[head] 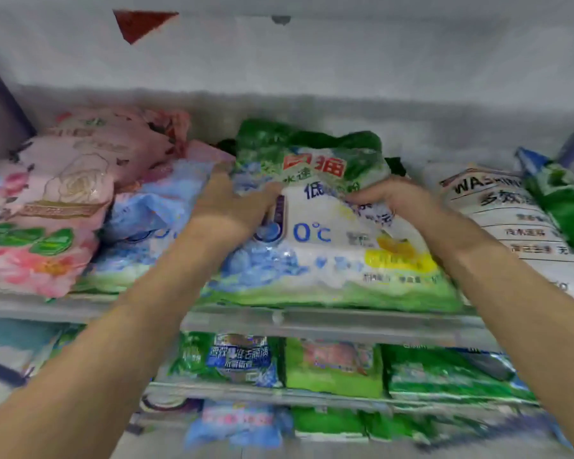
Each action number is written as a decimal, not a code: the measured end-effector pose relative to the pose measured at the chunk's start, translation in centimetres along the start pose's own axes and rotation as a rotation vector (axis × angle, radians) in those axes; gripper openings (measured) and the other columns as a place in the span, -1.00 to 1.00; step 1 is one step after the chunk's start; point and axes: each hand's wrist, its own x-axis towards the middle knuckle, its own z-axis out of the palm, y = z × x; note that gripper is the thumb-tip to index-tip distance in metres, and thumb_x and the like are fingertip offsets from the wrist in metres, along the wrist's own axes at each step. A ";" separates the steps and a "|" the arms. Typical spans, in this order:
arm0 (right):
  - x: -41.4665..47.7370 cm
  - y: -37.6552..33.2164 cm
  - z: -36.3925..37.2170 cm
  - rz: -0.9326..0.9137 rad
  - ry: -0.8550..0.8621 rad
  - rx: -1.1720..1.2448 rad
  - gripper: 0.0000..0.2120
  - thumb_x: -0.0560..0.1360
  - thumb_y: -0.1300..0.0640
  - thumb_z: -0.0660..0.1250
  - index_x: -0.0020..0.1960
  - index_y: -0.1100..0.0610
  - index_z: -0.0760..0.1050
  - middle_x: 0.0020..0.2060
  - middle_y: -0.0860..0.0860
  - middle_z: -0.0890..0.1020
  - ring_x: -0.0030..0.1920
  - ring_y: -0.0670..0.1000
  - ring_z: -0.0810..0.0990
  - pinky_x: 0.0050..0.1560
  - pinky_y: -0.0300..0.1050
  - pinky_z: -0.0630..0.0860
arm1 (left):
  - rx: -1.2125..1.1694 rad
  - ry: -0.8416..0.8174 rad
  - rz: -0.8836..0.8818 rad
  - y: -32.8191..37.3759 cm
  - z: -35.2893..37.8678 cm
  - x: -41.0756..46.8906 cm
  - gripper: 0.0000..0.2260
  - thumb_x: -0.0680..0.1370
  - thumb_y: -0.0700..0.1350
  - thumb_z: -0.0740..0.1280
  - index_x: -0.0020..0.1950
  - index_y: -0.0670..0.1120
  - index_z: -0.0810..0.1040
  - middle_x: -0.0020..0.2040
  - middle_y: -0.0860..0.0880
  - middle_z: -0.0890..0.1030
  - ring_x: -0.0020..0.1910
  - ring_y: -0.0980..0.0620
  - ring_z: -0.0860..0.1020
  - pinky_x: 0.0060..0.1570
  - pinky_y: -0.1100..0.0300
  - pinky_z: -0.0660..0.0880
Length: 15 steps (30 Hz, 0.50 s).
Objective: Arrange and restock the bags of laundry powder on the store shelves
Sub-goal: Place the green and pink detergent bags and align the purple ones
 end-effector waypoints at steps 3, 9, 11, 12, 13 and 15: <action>-1.8 0.0 -0.4 0.014 0.121 -0.132 -0.66 0.45 -0.08 0.53 0.16 0.00 0.60 0.06 -0.04 0.67 0.10 0.05 0.62 -0.03 -0.16 0.48 | 0.325 0.102 0.132 0.1 -0.4 -4.3 -0.48 0.51 0.23 0.41 0.32 -0.05 0.44 0.09 0.03 0.60 0.13 -0.01 0.57 0.05 0.15 0.43; -4.4 0.3 -0.9 0.015 0.159 0.001 -0.87 0.59 0.13 0.41 -0.06 0.05 0.46 -0.10 -0.03 0.58 -0.21 -0.18 0.44 -0.22 -0.21 0.42 | 0.689 -0.214 0.198 -0.8 -1.3 -9.7 0.14 0.11 0.60 0.34 0.60 0.36 -0.05 0.66 0.11 -0.17 0.63 -0.05 0.02 0.54 0.03 0.16; -3.9 -0.4 -0.3 0.012 0.271 0.055 -0.94 0.57 0.21 0.40 -0.03 0.19 0.54 -0.05 0.10 0.66 -0.14 -0.07 0.58 -0.02 -0.02 0.61 | 0.672 -0.175 0.248 -0.6 -1.0 -8.5 0.06 0.16 0.56 0.36 0.58 0.40 0.00 0.67 0.08 -0.12 0.61 -0.12 0.09 0.52 0.02 0.20; -3.4 -0.2 -0.1 0.002 0.307 0.031 -0.88 0.55 0.21 0.40 0.04 0.26 0.58 -0.01 0.17 0.69 -0.08 0.02 0.65 0.04 0.08 0.61 | 0.660 -0.148 0.269 -0.6 -0.9 -8.0 0.01 0.18 0.55 0.36 0.56 0.42 0.03 0.67 0.08 -0.10 0.60 -0.12 0.11 0.51 0.02 0.21; -3.1 0.1 0.1 0.007 0.333 -0.005 -0.81 0.54 0.19 0.40 0.10 0.27 0.59 0.00 0.22 0.70 -0.08 0.08 0.69 -0.02 0.08 0.64 | 0.663 -0.124 0.287 -0.6 -0.7 -7.7 -0.02 0.18 0.55 0.35 0.55 0.44 0.06 0.67 0.08 -0.07 0.59 -0.11 0.11 0.50 0.01 0.21; -2.5 0.1 0.4 0.013 0.318 -0.102 -0.76 0.54 0.11 0.37 0.15 0.22 0.55 -0.04 0.18 0.70 -0.13 0.11 0.69 -0.21 -0.02 0.60 | 0.668 -0.102 0.293 -0.7 -0.5 -7.1 -0.03 0.19 0.56 0.33 0.55 0.44 0.08 0.67 0.10 -0.03 0.59 -0.09 0.11 0.49 0.00 0.22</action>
